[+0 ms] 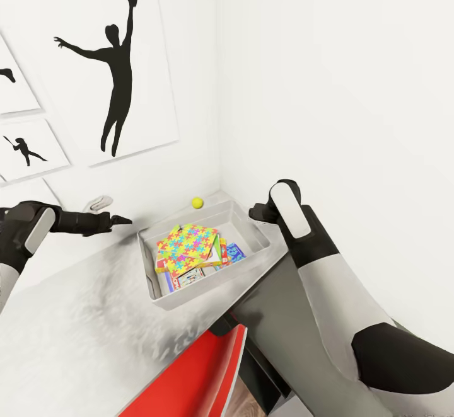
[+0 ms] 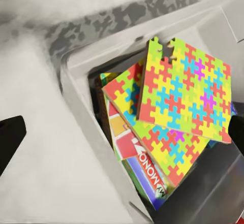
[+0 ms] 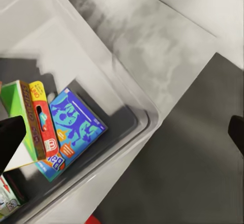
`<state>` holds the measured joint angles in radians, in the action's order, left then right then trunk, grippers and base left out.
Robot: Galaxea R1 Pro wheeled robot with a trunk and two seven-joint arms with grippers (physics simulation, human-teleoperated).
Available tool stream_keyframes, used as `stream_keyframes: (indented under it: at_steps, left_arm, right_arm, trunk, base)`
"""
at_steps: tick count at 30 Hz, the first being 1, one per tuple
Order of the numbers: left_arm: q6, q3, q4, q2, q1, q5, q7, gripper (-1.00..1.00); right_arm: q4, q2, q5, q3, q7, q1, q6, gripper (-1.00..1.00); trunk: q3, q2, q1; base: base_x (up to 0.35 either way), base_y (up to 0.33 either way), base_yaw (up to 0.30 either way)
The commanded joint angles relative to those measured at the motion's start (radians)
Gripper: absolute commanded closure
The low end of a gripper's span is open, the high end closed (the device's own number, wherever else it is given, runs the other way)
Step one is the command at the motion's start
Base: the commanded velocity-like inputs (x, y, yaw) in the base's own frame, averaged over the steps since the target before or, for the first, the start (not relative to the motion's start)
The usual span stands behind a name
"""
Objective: Put all the toys in the child's room - the three board games (two on the bed and one on the table), the two jigsaw puzzles on the table, and the tennis ball on the table - inside the toy box on the table in the child's room.
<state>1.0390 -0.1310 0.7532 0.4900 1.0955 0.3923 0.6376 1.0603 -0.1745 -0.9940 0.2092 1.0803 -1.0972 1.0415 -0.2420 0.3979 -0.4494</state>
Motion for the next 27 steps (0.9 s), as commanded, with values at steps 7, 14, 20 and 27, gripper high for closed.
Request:
stream_keyframes:
  at_steps: [7, 14, 20, 27]
  left_arm:
    - [0.0, -0.002, -0.01, -0.001, 0.001, -0.002, -0.081, -1.0]
    - [-0.001, -0.002, -0.013, -0.002, 0.001, -0.002, -0.106, -1.0]
    - [-0.002, -0.002, -0.03, -0.001, 0.001, -0.003, -0.109, -1.0]
    - [-0.004, -0.001, -0.051, -0.001, 0.001, -0.004, -0.111, -1.0]
  right_arm:
    - [-0.004, 0.0, -0.008, 0.014, 0.033, -0.025, 0.006, -1.0]
    - [-0.007, 0.0, -0.007, 0.035, 0.035, -0.028, 0.006, -1.0]
    - [-0.01, 0.0, -0.008, 0.031, 0.036, -0.029, 0.006, -1.0]
    - [-0.044, 0.0, -0.008, 0.03, 0.034, -0.028, 0.006, -1.0]
  trunk:
    - [-0.002, 0.002, -0.001]
    - [-0.002, 0.002, -0.001]
    - [-0.002, 0.002, -0.001]
    - [-0.002, 0.002, -0.001]
  base:
    - [0.0, 0.0, 0.0]
    - [0.0, 0.0, 0.0]
    - [0.0, 0.0, 0.0]
    - [0.0, 0.0, 0.0]
